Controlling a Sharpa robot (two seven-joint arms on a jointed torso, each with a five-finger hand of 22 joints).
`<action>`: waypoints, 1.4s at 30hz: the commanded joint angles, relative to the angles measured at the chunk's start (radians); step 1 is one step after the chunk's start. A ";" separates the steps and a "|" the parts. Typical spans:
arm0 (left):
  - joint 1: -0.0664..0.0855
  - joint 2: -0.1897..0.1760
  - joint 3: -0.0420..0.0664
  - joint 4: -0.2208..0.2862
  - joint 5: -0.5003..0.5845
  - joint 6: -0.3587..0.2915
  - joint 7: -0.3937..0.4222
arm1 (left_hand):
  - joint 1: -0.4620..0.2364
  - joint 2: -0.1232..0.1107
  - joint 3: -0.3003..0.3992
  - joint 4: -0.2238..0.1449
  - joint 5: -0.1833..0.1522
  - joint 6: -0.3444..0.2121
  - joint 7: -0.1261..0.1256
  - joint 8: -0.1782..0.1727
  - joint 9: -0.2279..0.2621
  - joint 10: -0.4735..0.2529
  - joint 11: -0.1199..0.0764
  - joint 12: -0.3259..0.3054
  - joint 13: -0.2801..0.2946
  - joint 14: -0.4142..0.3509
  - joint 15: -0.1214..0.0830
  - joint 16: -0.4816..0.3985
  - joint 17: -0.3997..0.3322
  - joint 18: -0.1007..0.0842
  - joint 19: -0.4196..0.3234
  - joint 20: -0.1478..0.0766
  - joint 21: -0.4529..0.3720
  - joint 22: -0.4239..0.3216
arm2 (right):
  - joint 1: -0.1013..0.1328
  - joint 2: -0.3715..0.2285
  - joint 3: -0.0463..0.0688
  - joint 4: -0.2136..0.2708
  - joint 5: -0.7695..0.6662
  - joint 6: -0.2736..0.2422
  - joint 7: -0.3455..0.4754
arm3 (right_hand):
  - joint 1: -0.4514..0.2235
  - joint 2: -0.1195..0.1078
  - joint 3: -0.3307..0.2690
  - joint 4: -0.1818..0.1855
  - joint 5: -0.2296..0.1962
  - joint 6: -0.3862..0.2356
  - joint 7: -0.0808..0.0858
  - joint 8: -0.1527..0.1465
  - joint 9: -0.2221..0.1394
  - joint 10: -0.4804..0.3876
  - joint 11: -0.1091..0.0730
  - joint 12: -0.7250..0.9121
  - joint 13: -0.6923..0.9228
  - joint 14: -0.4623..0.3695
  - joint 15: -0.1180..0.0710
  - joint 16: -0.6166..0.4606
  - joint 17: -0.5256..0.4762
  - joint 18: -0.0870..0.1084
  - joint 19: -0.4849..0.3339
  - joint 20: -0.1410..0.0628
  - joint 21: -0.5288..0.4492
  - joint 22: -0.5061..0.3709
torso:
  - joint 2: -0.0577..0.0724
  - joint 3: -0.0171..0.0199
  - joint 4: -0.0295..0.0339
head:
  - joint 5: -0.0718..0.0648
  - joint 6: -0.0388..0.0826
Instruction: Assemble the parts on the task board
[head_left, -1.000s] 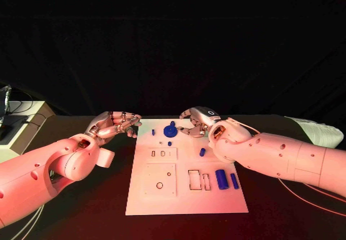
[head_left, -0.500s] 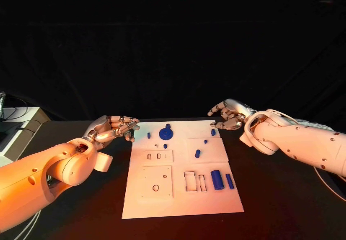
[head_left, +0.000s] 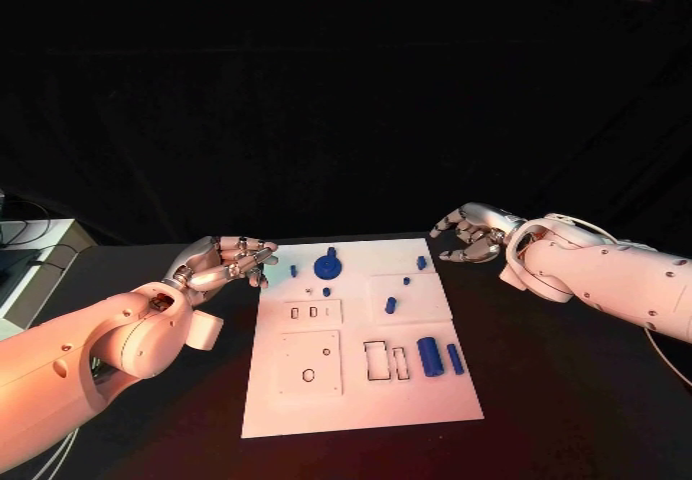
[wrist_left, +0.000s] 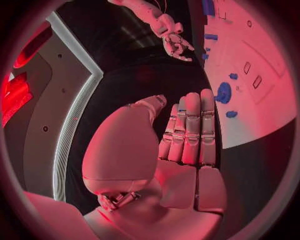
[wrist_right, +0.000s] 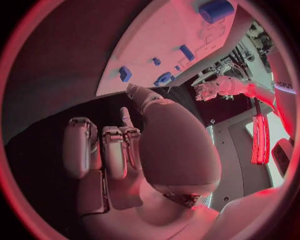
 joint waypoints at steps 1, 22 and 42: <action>-0.001 0.003 0.001 0.003 -0.006 0.022 0.018 | -0.003 -0.010 0.002 -0.006 -0.003 -0.002 -0.006 -0.001 0.001 -0.002 -0.001 0.007 0.001 -0.008 -0.001 0.003 -0.001 0.013 -0.004 0.001 0.007 0.002 | -0.006 0.018 0.000 -0.015 -0.074 0.022 -0.003 | -0.003 -0.005 -0.009 0.004 0.001 -0.005 0.005 -0.005 -0.002 0.102 0.008 0.006 0.259 0.104 0.011 0.004 0.263 -0.016 0.004 0.004 0.006 0.071 | 0.001 -0.0022 -0.0001 | -0.003 -0.003; -0.002 0.000 0.001 0.002 -0.006 0.024 0.013 | -0.004 -0.012 0.002 -0.006 -0.003 -0.003 -0.005 -0.002 0.001 -0.003 -0.001 0.007 0.002 -0.008 -0.001 0.004 -0.001 0.014 -0.005 0.001 0.008 0.002 | -0.050 0.094 0.000 -0.071 -0.106 0.005 -0.054 | -0.010 0.007 -0.017 0.011 -0.004 0.005 0.015 0.002 -0.001 0.106 0.018 0.010 0.263 0.104 0.022 0.004 0.263 -0.016 0.007 0.015 0.007 0.074 | 0.001 -0.0033 0.0003 | 0.008 -0.023; -0.002 0.002 0.001 -0.003 -0.006 0.025 0.006 | -0.007 -0.010 0.002 -0.005 -0.003 -0.003 -0.003 -0.002 0.002 -0.005 0.001 0.007 0.002 -0.008 -0.001 0.004 -0.002 0.013 -0.006 0.000 0.009 0.003 | -0.051 0.113 0.000 -0.092 -0.095 -0.011 -0.069 | -0.030 0.031 -0.004 0.030 0.001 0.035 0.023 0.020 -0.001 0.106 0.026 0.010 0.263 0.104 0.032 0.004 0.263 -0.016 0.009 0.026 0.009 0.078 | 0.000 -0.0025 0.0006 | 0.004 -0.026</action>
